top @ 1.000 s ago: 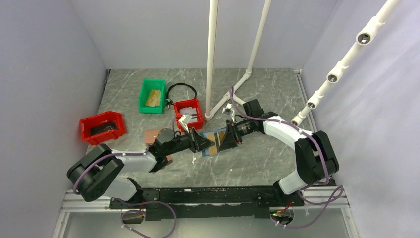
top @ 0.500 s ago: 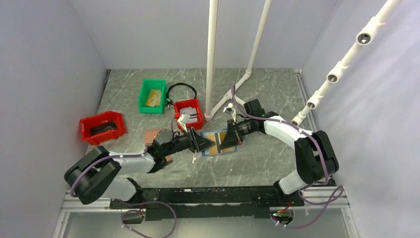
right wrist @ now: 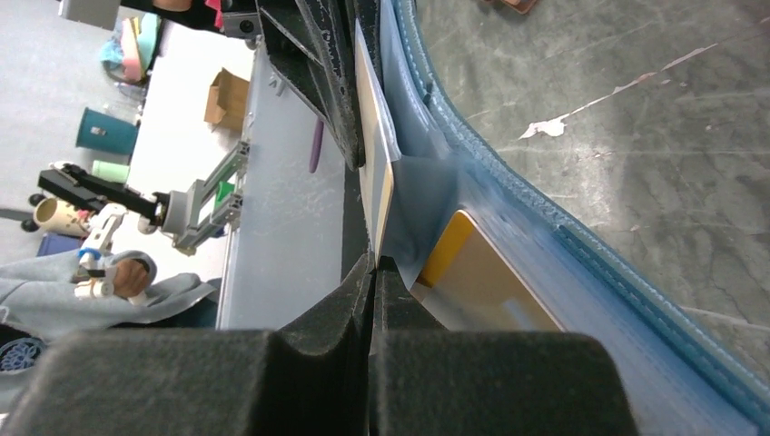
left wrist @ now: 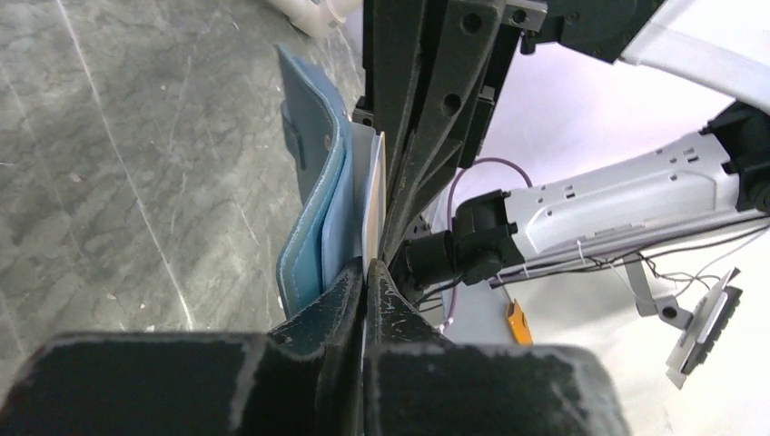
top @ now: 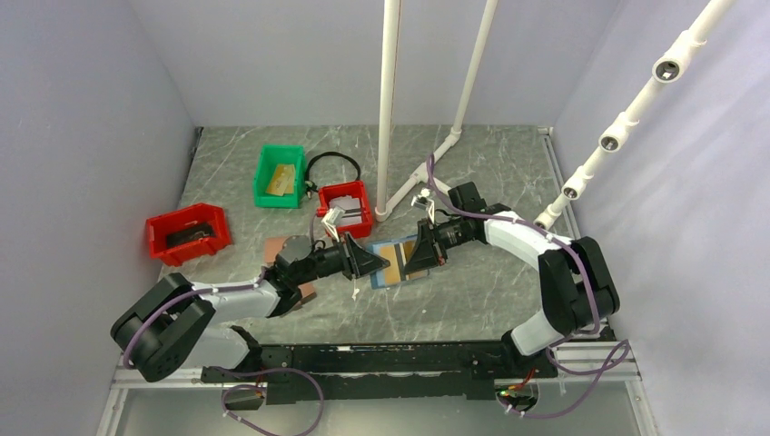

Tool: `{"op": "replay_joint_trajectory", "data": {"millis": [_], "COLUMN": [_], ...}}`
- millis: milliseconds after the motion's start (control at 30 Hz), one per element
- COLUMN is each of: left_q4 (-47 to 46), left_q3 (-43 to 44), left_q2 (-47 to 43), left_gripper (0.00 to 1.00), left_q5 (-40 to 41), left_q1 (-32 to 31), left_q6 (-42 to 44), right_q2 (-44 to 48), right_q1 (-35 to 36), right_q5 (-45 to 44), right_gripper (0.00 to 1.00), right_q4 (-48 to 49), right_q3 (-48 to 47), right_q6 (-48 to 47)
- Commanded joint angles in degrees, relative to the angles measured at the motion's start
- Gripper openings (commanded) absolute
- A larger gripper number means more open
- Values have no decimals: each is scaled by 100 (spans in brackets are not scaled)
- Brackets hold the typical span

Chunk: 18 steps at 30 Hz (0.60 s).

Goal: Take the credit cards out of the card holder
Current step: Remove the credit card from the card holder.

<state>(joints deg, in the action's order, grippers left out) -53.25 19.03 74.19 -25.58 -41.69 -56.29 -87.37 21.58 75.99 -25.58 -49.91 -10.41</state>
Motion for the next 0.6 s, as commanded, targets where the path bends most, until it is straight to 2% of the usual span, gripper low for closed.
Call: {"op": "replay_joint_trajectory", "data": {"millis": [0,167,400,567], "left_q4": [-503,-539,-286,-273], "left_q3": [-78,-146,-186,-277], "left_q2": [38,-45,-213,-325], "left_gripper": [5,1,9,8], "left_q5": [-385,-510,-592,-597], "left_q1": [109,168,236,290], "left_q6": [-119,-111,-62,-70], "right_q2": [-195,-331,-332,-370], "right_q1": [-100,-144,-155,-154], "right_q5": [359,383,291,236], "right_gripper": [0,0,0,0], "right_q4": [-619,-1031,-968,-1067], "right_q3": [-226,-342,-318,-343], "right_q6": [-875,-1337,-1323,-1425]}}
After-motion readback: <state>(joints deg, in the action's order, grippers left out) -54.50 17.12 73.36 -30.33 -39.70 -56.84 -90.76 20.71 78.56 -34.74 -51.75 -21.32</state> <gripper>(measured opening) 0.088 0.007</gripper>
